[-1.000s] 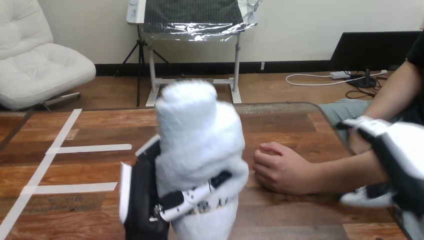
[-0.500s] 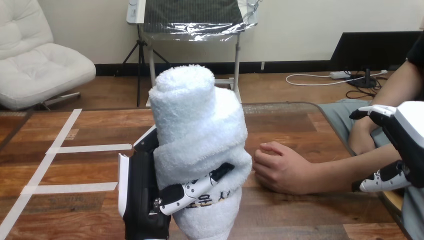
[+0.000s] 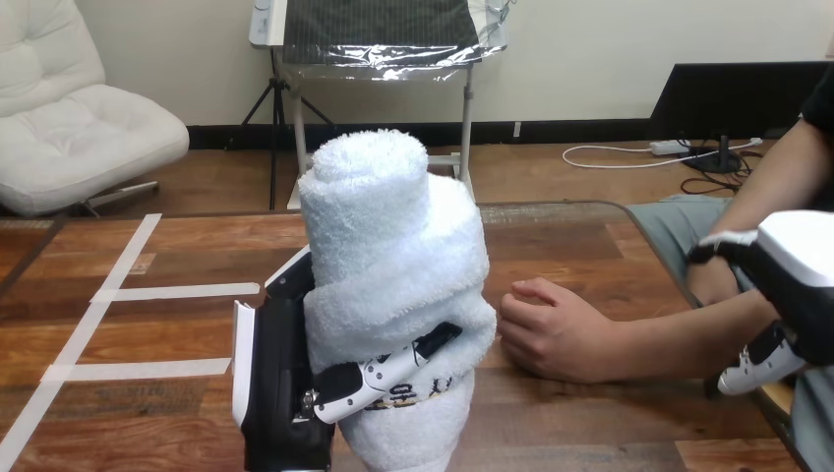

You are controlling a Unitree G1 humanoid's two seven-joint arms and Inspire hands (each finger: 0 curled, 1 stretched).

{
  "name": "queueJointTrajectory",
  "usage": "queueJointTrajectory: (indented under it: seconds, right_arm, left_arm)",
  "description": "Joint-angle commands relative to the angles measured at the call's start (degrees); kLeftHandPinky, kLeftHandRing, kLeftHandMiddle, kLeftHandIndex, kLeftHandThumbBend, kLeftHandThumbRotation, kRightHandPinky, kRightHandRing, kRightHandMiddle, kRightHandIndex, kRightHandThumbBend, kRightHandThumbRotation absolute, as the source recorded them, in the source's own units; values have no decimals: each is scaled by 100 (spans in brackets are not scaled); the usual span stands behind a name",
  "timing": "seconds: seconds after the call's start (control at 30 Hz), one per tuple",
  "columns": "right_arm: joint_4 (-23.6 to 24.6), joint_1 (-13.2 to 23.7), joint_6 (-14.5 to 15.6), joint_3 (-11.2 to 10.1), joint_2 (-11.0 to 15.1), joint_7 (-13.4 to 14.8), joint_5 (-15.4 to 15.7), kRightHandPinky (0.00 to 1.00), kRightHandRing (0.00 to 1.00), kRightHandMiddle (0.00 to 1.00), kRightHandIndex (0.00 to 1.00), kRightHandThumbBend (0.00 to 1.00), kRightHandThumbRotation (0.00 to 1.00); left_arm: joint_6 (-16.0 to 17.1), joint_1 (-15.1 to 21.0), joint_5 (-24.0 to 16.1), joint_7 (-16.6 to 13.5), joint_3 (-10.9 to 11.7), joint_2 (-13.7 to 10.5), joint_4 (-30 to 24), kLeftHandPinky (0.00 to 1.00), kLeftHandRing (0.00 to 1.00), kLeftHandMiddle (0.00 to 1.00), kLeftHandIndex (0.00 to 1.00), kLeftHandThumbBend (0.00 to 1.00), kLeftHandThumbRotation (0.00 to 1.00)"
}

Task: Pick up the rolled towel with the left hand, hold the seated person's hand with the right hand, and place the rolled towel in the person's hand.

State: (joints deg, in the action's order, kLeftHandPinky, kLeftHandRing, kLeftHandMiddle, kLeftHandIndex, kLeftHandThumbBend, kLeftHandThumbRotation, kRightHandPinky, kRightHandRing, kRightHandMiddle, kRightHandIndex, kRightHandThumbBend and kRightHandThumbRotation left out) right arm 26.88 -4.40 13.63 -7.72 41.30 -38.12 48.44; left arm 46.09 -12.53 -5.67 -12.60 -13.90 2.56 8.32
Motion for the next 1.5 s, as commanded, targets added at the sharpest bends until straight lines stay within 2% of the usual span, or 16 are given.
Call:
queueJointTrajectory:
  seconds: [0.0, 0.3, 0.97, 1.47]
  right_arm:
    - [-281, 477, -124, 131, 296, 38, 61, 78, 87, 87, 83, 91, 0]
    - [-666, 713, -391, 292, 431, 82, -76, 79, 86, 86, 83, 91, 0]
    - [-1199, 1261, -820, 802, 550, 27, -25, 80, 86, 86, 83, 90, 0]
    - [-1691, 1637, -1252, 1179, 573, 130, 15, 82, 87, 88, 84, 86, 2]
  left_arm:
    - [96, 149, -17, 37, 69, 224, -135, 28, 35, 42, 48, 65, 2]
    - [90, 137, -42, 67, 107, 242, -153, 27, 35, 42, 48, 65, 2]
    - [57, 127, -8, 137, 156, 263, -193, 27, 35, 42, 48, 64, 1]
    - [47, 121, 73, 206, 160, 256, -230, 27, 35, 42, 48, 64, 0]
